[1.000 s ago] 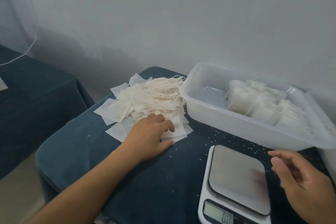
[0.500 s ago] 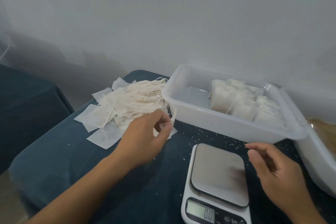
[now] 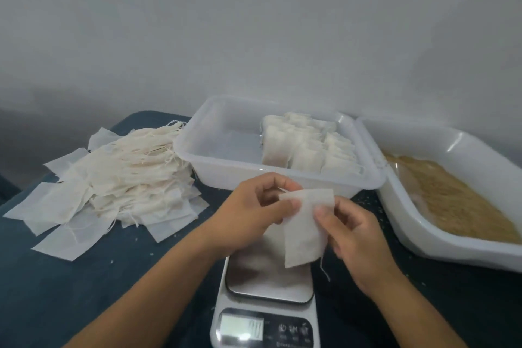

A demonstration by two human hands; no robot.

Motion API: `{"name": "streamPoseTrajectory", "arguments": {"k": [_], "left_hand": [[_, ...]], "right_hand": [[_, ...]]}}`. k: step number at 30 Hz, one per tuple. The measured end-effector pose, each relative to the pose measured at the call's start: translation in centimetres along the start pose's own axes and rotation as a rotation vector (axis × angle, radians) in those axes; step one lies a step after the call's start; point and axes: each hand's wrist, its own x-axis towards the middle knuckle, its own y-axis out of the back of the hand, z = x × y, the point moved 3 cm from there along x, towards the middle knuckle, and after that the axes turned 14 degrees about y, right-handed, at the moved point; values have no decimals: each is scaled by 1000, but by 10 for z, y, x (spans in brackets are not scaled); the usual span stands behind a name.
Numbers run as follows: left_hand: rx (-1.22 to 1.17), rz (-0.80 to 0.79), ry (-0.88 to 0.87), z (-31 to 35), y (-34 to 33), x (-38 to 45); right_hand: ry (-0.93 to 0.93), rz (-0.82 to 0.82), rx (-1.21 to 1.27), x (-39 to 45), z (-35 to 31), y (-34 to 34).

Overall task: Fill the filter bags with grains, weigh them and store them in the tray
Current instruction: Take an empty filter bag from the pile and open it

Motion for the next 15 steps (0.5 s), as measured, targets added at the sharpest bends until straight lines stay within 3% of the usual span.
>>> {"name": "streamPoseTrajectory", "arguments": {"k": [2,5,8,12,15], "left_hand": [[-29,44,23,-8,0,0],[-99,-10,50,-17,-2,-4],[8,-36,-22,-20,-8,-11],[387,265,-205,-19,-3,-12],[493,439,-319,-20,5,-12]], "right_hand": [[-17,43,35,0,3,1],[4,54,11,-1,2,-2],[49,38,18,-4,-1,-5],[68,8,-8,-5,-2,-5],[91,-4,-41,-5,-1,-4]]}}
